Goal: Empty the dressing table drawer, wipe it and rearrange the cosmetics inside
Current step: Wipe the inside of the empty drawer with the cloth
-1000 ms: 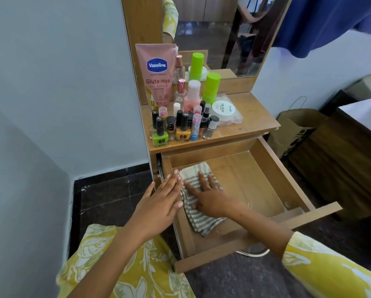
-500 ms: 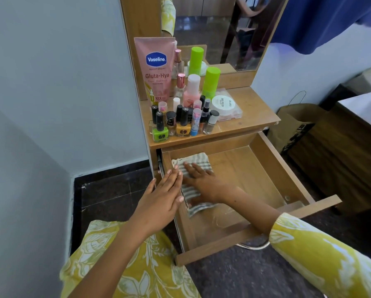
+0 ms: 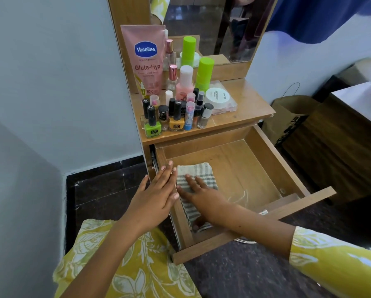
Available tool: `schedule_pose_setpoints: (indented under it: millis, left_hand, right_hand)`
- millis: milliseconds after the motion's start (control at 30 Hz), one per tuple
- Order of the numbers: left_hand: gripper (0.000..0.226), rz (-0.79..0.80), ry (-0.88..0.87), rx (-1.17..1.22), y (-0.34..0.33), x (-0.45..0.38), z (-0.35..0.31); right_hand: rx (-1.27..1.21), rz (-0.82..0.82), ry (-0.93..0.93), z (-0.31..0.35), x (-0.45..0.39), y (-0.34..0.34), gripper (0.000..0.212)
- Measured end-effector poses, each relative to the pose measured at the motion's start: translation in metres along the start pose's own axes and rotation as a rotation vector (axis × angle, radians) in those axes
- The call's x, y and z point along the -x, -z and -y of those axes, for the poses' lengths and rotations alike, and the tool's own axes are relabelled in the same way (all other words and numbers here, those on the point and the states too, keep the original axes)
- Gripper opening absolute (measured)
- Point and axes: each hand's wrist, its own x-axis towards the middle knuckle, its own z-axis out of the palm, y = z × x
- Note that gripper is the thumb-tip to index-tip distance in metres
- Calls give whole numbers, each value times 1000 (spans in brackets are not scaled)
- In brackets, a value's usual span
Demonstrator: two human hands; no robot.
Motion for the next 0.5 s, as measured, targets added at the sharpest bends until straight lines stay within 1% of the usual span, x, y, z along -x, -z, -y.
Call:
schedule_pose_setpoints:
  millis: [67, 167, 233, 300, 333, 400, 433, 500]
  left_hand:
    - [59, 10, -1, 9, 0, 0, 1]
    - [59, 19, 6, 28, 1, 1, 1]
    - [59, 15, 9, 34, 1, 0, 2]
    - [60, 5, -2, 37, -1, -1, 3]
    - [61, -1, -12, 33, -2, -1, 4]
    - [68, -11, -25, 34, -4, -1, 4]
    - [70, -14, -22, 34, -3, 0, 3]
    - [68, -7, -10, 19, -3, 0, 3]
  right_hand:
    - [-60, 0, -16, -14, 4, 3, 117]
    - [-139, -4, -79, -51, 14, 7, 117]
    - [-186, -11, -94, -76, 19, 12, 110]
    - [-276, -60, -90, -92, 22, 16, 99]
    - [-303, -94, -95, -95, 21, 16, 98]
    - [-285, -113, -117, -93, 17, 13, 103]
    - [-265, -97, -125, -89, 16, 10, 107]
    - [-227, -52, -116, -75, 14, 7, 112]
